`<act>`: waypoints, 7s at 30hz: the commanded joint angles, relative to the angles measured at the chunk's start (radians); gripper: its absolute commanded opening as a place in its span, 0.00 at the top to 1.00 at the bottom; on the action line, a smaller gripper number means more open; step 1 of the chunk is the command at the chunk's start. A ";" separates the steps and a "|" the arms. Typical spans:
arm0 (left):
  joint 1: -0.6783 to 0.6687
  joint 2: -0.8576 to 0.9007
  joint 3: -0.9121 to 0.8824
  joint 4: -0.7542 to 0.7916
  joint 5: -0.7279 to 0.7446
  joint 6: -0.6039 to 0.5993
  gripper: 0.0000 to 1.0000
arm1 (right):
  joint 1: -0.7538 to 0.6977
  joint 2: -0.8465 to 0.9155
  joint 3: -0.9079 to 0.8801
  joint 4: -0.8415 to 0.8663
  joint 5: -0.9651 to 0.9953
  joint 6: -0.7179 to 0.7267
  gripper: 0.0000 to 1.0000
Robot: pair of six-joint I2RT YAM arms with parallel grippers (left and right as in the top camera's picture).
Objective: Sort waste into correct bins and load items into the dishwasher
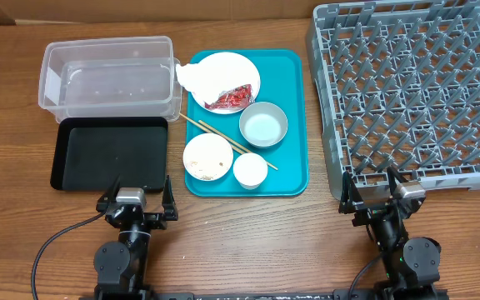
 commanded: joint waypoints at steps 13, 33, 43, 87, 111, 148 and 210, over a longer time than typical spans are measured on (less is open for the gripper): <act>0.006 -0.011 -0.004 0.000 -0.010 0.022 0.00 | 0.006 -0.012 -0.010 0.006 0.002 0.003 0.00; 0.006 -0.011 -0.004 0.000 -0.010 0.022 0.00 | 0.006 -0.012 -0.010 0.006 0.002 0.003 0.00; 0.005 -0.011 -0.004 0.025 0.037 0.018 0.00 | 0.005 -0.012 -0.010 0.028 0.039 0.004 0.00; -0.064 1.778 2.056 -1.158 0.264 0.271 0.00 | 0.005 0.811 0.938 -0.468 -0.047 0.030 0.00; -0.197 2.274 2.253 -0.977 0.156 0.268 0.00 | 0.005 1.131 1.081 -0.702 -0.081 0.030 0.00; -0.249 2.566 2.486 -1.074 0.050 0.165 0.96 | 0.005 1.131 1.081 -0.732 -0.081 0.030 0.00; -0.208 2.556 2.799 -1.535 0.239 0.475 0.07 | 0.005 1.131 1.081 -0.770 -0.080 0.030 0.00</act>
